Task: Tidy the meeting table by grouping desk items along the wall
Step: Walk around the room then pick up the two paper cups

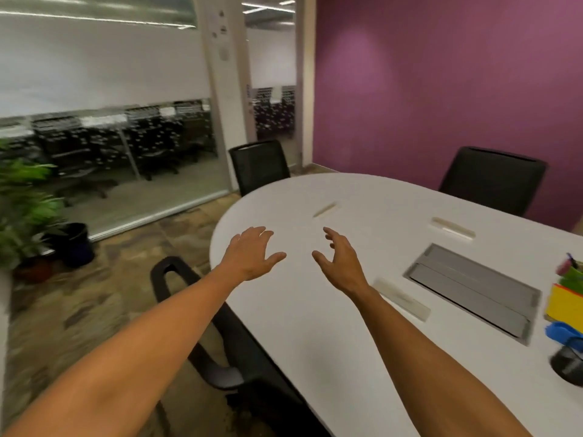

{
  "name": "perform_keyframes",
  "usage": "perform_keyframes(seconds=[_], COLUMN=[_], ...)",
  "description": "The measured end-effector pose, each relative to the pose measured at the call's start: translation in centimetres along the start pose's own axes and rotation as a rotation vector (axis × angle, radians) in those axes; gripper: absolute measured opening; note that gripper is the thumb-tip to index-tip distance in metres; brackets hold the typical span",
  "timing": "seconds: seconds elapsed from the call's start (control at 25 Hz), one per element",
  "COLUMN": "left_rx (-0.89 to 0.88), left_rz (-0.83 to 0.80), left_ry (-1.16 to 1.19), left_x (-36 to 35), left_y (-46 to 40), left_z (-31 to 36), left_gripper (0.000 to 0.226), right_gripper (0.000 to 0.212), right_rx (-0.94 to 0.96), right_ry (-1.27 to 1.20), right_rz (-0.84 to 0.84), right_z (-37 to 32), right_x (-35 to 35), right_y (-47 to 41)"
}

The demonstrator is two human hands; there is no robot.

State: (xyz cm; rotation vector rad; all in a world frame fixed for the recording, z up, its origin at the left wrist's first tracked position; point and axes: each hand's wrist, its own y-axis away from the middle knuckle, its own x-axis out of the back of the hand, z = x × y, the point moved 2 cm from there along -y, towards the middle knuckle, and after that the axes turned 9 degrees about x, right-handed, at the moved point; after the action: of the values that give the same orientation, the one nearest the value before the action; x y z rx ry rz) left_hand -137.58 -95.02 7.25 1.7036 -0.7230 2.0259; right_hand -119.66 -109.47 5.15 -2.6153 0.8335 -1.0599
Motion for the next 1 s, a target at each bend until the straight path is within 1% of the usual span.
perform_keyframes(seconds=[0.08,0.12,0.16,0.24,0.28,0.32,0.36,0.48,0.56,0.6,0.64,0.68,0.8,0.84,1.0], left_rx=[0.092,0.147,0.155,0.237,0.273,0.327,0.346,0.46,0.535,0.556,0.559,0.562,0.584,0.575,0.591], left_rz=[0.055,0.082,0.092,0.154,0.172,0.184,0.183,0.211,0.261,0.282,0.3,0.302,0.296,0.302,0.302], left_ry=[-0.001,0.005,0.028,0.049,0.056,0.046,0.05,0.059,0.058,0.051,0.051,0.059,0.081,0.077,0.075], left_x=[1.8,3.0,3.4,4.4,4.8,5.3,5.2,4.9,4.3,4.1,4.0,3.8,3.6,3.7,4.5], left_y=[1.8,2.7,2.9,4.5,5.1,5.8,6.0,6.6,6.3,5.8,5.8,5.1,2.2,2.0,-0.8], left_z=[-3.6,-6.5,-6.9,-11.7,-13.6,-16.9,-17.7,-25.6,-31.1,-34.5,-34.6,-36.8,-45.2,-45.6,-54.1], left_gripper=[0.078,0.077,0.075,0.072,0.073,0.075,0.077,0.081,0.082,0.082,0.082,0.083,0.085,0.086,0.087], right_gripper=[0.063,0.063,0.063,0.063,0.063,0.063,0.064,0.065,0.067,0.067,0.068,0.069,0.072,0.074,0.081], right_rx=[0.075,0.112,0.123,0.193,0.22,0.258,0.277,0.346,0.379,0.386,0.378,0.379,0.376,0.382,0.454], right_ry=[-0.03,-0.038,-0.057,-0.095,-0.099,-0.112,-0.123,-0.136,-0.132,-0.131,-0.131,-0.122,-0.089,-0.075,0.001], right_rz=[-0.075,-0.11,-0.095,-0.174,-0.212,-0.258,-0.261,-0.335,-0.382,-0.392,-0.392,-0.392,-0.434,-0.434,-0.459], right_z=[-3.1,-5.2,-5.5,-9.3,-10.5,-12.5,-12.8,-16.6,-19.0,-20.5,-20.7,-21.8,-25.7,-25.9,-30.5], right_x=[-3.1,-5.4,-5.9,-10.1,-12.0,-14.8,-15.3,-22.0,-26.9,-29.9,-30.0,-32.2,-40.1,-40.2,-47.7], right_y=[-1.3,-2.4,-2.8,-3.9,-4.3,-5.2,-5.2,-6.6,-8.5,-10.0,-10.3,-11.6,-16.0,-16.4,-21.7])
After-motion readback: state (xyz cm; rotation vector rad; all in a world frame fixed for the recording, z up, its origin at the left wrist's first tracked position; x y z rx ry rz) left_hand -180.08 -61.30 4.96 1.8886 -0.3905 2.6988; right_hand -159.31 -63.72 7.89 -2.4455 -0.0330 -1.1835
